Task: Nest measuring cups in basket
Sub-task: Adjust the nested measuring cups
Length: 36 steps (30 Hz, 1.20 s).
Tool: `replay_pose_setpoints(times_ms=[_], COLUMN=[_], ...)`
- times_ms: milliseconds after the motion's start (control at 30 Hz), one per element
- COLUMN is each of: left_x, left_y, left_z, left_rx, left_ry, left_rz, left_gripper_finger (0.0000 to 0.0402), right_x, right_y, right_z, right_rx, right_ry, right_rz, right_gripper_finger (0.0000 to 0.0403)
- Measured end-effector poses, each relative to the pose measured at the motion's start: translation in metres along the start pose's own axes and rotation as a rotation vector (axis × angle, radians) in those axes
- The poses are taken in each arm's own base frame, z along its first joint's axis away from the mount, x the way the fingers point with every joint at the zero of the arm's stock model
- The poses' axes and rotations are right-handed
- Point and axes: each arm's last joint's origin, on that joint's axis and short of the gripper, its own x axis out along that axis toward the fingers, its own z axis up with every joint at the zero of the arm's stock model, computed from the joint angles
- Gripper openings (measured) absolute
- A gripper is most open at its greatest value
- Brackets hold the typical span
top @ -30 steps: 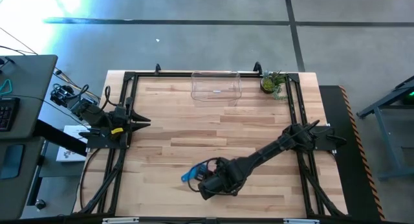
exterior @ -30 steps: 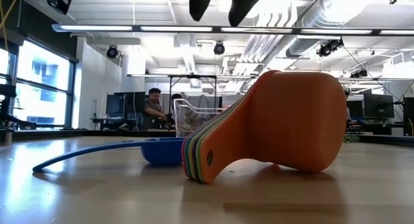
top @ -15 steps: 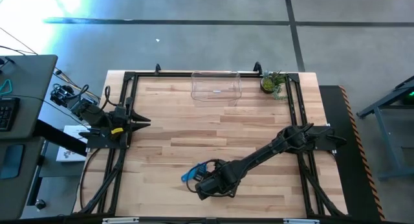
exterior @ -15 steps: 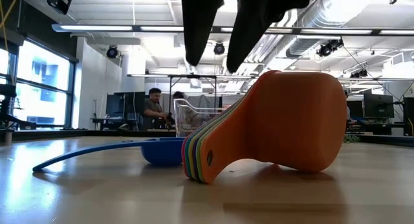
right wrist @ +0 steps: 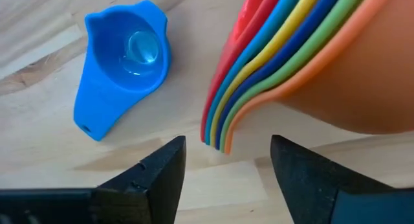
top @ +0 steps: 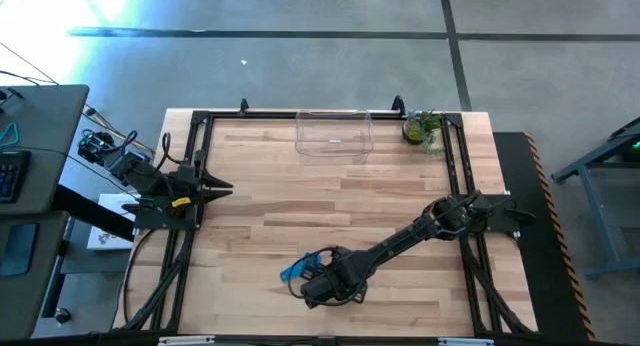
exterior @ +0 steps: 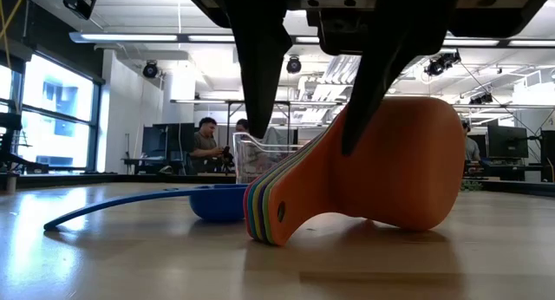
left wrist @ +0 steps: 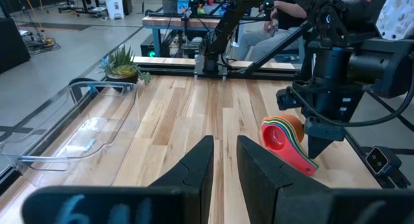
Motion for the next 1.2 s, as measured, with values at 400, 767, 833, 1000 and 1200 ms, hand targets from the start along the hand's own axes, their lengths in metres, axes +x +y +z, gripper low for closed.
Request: replay_pose_setpoints(times_ms=[400, 767, 833, 1000, 1200], left_x=[0.0, 0.0, 0.0, 0.0, 0.0], left_y=[0.0, 0.0, 0.0, 0.0, 0.0], left_z=[0.0, 0.0, 0.0, 0.0, 0.0], left_rx=[0.0, 0.0, 0.0, 0.0, 0.0], left_ry=[0.0, 0.0, 0.0, 0.0, 0.0], left_rz=[0.0, 0.0, 0.0, 0.0, 0.0], left_gripper_finger=[0.0058, 0.0058, 0.0058, 0.0058, 0.0058], right_x=[0.016, 0.022, 0.029, 0.034, 0.034], right_y=[0.007, 0.01, 0.01, 0.012, 0.01], right_z=[0.006, 0.011, 0.012, 0.013, 0.014], right_rx=[0.011, 0.019, 0.021, 0.024, 0.014], right_ry=[-0.015, -0.037, -0.04, -0.043, -0.048], right_rz=[-0.012, -0.032, -0.035, -0.037, -0.062], right_gripper_finger=[0.0209, 0.0184, 0.0176, 0.0149, 0.0106])
